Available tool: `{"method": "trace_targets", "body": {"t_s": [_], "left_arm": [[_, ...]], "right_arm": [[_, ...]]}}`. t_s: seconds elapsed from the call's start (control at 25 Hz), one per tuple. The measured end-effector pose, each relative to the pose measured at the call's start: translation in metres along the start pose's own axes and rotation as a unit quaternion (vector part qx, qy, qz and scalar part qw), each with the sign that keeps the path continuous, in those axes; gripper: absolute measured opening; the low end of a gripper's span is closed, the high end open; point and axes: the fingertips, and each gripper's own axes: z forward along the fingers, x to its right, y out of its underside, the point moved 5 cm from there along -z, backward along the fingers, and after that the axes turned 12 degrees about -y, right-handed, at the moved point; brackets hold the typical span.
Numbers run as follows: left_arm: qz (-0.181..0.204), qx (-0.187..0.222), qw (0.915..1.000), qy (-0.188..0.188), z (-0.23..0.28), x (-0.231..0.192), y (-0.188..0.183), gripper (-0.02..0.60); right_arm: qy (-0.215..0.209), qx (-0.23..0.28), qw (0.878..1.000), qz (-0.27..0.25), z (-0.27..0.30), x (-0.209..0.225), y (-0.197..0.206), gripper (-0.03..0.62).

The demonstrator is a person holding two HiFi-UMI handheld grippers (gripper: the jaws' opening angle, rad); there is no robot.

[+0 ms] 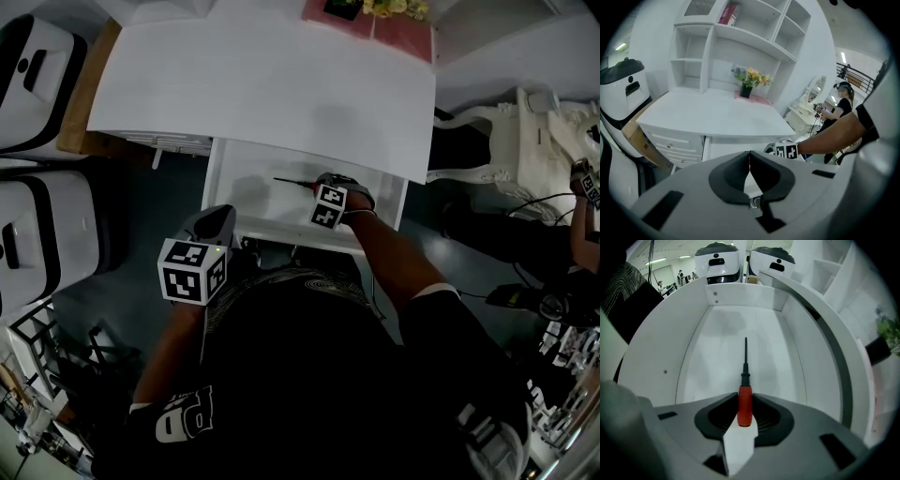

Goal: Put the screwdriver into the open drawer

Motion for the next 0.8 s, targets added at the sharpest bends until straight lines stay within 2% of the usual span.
{"method": "trace_targets", "body": {"t_s": [0.8], "left_arm": [[0.001, -0.005, 1.0, 0.004, 0.0065, -0.0018, -0.0051, 0.015]], "right_arm": [[-0.02, 0.002, 1.0, 0.009, 0.0099, 0.0017, -0.0033, 0.118]]}}
